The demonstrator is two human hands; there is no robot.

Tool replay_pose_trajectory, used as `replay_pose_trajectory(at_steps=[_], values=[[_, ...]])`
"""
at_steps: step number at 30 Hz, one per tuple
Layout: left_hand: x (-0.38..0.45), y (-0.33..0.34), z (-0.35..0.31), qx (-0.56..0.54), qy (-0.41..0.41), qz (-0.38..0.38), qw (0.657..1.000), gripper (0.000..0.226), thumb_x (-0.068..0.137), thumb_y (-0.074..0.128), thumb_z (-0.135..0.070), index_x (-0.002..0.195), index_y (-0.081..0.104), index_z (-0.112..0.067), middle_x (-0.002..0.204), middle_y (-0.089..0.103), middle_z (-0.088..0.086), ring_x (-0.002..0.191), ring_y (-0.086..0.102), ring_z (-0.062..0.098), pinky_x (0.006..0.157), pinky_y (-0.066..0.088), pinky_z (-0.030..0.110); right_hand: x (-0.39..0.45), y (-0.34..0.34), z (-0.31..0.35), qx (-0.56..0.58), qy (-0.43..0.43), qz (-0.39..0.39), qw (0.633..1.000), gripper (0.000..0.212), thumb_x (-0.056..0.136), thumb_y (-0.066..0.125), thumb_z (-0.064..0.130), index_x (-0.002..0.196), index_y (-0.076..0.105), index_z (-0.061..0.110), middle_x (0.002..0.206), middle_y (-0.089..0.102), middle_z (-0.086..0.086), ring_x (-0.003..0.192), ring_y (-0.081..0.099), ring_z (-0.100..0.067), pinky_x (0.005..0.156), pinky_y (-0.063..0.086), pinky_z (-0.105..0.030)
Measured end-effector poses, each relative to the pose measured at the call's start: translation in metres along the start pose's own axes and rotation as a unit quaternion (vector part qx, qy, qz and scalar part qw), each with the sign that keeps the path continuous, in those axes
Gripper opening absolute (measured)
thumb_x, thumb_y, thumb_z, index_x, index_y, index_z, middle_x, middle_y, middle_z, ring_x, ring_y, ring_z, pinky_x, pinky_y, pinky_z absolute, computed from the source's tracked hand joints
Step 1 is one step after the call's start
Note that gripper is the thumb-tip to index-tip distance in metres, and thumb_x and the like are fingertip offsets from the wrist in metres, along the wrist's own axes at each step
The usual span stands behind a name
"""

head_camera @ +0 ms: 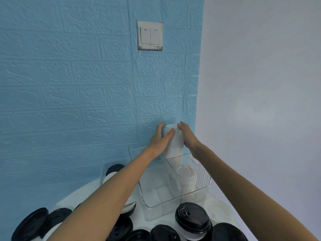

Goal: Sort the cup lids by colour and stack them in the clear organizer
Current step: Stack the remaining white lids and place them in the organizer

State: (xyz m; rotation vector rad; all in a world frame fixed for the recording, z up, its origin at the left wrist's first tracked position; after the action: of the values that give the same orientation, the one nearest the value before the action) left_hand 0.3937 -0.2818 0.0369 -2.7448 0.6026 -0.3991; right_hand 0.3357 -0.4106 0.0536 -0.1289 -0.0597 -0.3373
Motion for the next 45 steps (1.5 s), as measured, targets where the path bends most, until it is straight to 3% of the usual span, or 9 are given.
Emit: replay_pose_trajectory(at_steps=[4, 9, 20, 23, 25, 28, 32, 37, 45], values=[[-0.001, 0.0, -0.005, 0.012, 0.005, 0.002, 1.0, 0.071, 0.097, 0.051, -0.063, 0.158, 0.019, -0.043, 0.161, 0.037, 0.002, 0.145, 0.04, 0.022, 0.107, 0.032, 0.032, 0.0, -0.003, 0.004, -0.031, -0.02, -0.029, 0.999, 0.062, 0.104, 0.04, 0.053, 0.158, 0.028, 0.025, 0.162, 0.033, 0.001, 0.147, 0.033, -0.021, 0.122, 0.026, -0.043], [-0.003, 0.002, -0.005, 0.036, 0.009, 0.004, 0.999, 0.068, 0.097, 0.051, -0.062, 0.157, 0.026, -0.042, 0.154, 0.047, 0.004, 0.14, 0.046, 0.022, 0.11, 0.034, 0.033, 0.002, -0.008, -0.002, -0.061, -0.04, -0.067, 0.995, 0.053, 0.103, 0.046, 0.049, 0.149, 0.045, 0.023, 0.151, 0.05, -0.002, 0.135, 0.049, -0.022, 0.117, 0.037, -0.044], [-0.014, -0.013, -0.009, 0.041, 0.011, -0.016, 0.999, 0.068, 0.097, 0.044, -0.068, 0.157, 0.022, -0.043, 0.158, 0.042, 0.001, 0.143, 0.041, 0.02, 0.117, 0.029, 0.04, -0.015, -0.025, 0.007, -0.041, -0.039, -0.106, 0.993, 0.053, 0.106, 0.043, 0.045, 0.152, 0.041, 0.017, 0.156, 0.043, -0.003, 0.141, 0.042, -0.023, 0.103, 0.032, -0.031], [-0.023, -0.037, -0.021, 0.028, 0.023, -0.038, 0.999, 0.064, 0.099, 0.041, -0.066, 0.156, 0.024, -0.043, 0.143, 0.052, 0.002, 0.14, 0.045, 0.025, 0.12, 0.031, 0.045, -0.029, -0.025, 0.029, -0.044, -0.089, -0.121, 0.988, 0.049, 0.106, 0.043, 0.044, 0.149, 0.044, 0.02, 0.154, 0.046, -0.001, 0.134, 0.045, -0.017, 0.104, 0.032, -0.03], [-0.032, -0.058, -0.03, 0.015, 0.03, -0.053, 0.998, 0.062, 0.098, 0.041, -0.068, 0.154, 0.025, -0.046, 0.132, 0.051, -0.004, 0.133, 0.05, 0.028, 0.117, 0.035, 0.05, -0.039, -0.017, 0.049, -0.049, -0.115, -0.101, 0.987, 0.049, 0.106, 0.042, 0.045, 0.149, 0.044, 0.021, 0.153, 0.046, 0.001, 0.13, 0.044, -0.014, 0.104, 0.032, -0.031], [-0.051, -0.09, -0.039, -0.005, 0.038, -0.073, 0.997, 0.065, 0.092, 0.041, -0.076, 0.151, 0.027, -0.053, 0.136, 0.046, -0.011, 0.132, 0.051, 0.026, 0.117, 0.036, 0.051, -0.054, 0.008, 0.073, -0.049, -0.133, -0.057, 0.988, 0.048, 0.105, 0.043, 0.048, 0.147, 0.046, 0.025, 0.149, 0.049, 0.002, 0.135, 0.048, -0.019, 0.11, 0.036, -0.035], [-0.086, -0.121, -0.037, -0.005, 0.037, -0.099, 0.994, 0.064, 0.087, 0.041, -0.08, 0.146, 0.032, -0.056, 0.149, 0.048, -0.004, 0.133, 0.05, 0.023, 0.117, 0.036, 0.05, -0.075, 0.046, 0.086, -0.059, -0.15, 0.0, 0.987, 0.048, 0.103, 0.046, 0.051, 0.144, 0.05, 0.027, 0.142, 0.053, 0.005, 0.131, 0.051, -0.018, 0.115, 0.038, -0.04], [-0.143, -0.143, -0.017, 0.006, 0.007, -0.1, 0.995, 0.057, 0.093, 0.043, -0.075, 0.146, 0.036, -0.054, 0.144, 0.048, -0.008, 0.133, 0.048, 0.021, 0.117, 0.037, 0.048, -0.108, 0.088, 0.071, -0.084, -0.137, 0.059, 0.985, 0.045, 0.101, 0.049, 0.055, 0.14, 0.053, 0.031, 0.137, 0.057, 0.007, 0.127, 0.054, -0.018, 0.114, 0.04, -0.042], [-0.211, -0.164, 0.007, 0.025, -0.024, -0.105, 0.994, 0.055, 0.098, 0.042, -0.067, 0.149, 0.038, -0.047, 0.141, 0.049, -0.009, 0.126, 0.048, 0.014, 0.105, 0.041, 0.036, -0.157, 0.132, 0.033, -0.119, -0.106, 0.123, 0.98, 0.048, 0.103, 0.046, 0.051, 0.144, 0.05, 0.025, 0.139, 0.057, 0.002, 0.126, 0.054, -0.017, 0.103, 0.04, -0.032]])
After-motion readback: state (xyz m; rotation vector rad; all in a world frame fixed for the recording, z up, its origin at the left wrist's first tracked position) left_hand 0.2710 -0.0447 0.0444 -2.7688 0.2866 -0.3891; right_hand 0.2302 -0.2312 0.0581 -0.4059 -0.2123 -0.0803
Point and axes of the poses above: each hand's wrist, its own x-axis towards the middle knuckle, its own y-axis out of the palm, z = x × y, the point moved 1 cm from there along x, towards the middle knuckle
